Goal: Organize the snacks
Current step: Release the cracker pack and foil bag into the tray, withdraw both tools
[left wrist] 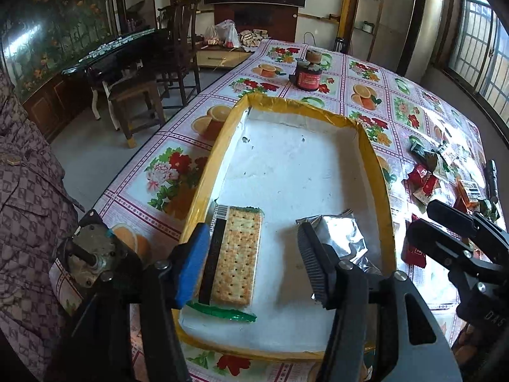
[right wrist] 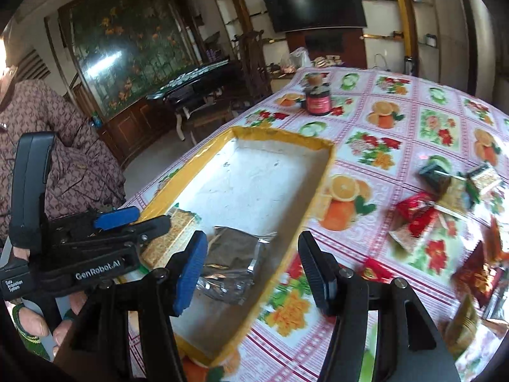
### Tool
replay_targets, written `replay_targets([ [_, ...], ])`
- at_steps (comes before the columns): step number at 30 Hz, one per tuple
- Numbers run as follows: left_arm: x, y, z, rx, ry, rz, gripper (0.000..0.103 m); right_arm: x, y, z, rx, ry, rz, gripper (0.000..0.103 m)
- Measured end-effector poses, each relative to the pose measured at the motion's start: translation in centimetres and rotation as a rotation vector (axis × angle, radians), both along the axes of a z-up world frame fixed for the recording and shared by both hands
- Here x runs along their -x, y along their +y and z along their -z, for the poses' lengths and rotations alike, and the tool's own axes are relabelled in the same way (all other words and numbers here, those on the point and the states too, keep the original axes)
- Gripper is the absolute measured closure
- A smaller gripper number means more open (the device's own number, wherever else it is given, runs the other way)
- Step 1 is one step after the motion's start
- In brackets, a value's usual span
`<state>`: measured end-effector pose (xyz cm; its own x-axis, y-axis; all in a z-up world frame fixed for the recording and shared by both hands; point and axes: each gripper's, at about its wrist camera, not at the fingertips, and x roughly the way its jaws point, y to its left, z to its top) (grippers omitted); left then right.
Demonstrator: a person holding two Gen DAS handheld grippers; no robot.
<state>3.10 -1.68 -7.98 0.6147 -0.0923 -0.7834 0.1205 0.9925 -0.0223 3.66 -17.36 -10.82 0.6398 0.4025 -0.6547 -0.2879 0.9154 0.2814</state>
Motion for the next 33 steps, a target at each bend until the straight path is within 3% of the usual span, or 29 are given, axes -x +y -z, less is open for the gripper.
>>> replay_targets([
  [14, 1.8, -3.1, -1.6, -0.021, -0.034, 0.039, 0.039, 3.3, -8.1, -0.1, -0.026, -0.003, 0.163, 0.043],
  [33, 3.6, -7.7, -2.5, -0.068, -0.068, 0.106, 0.039, 7.3, -15.2, 1.1, -0.03, 0.006, 0.315, 0.041],
])
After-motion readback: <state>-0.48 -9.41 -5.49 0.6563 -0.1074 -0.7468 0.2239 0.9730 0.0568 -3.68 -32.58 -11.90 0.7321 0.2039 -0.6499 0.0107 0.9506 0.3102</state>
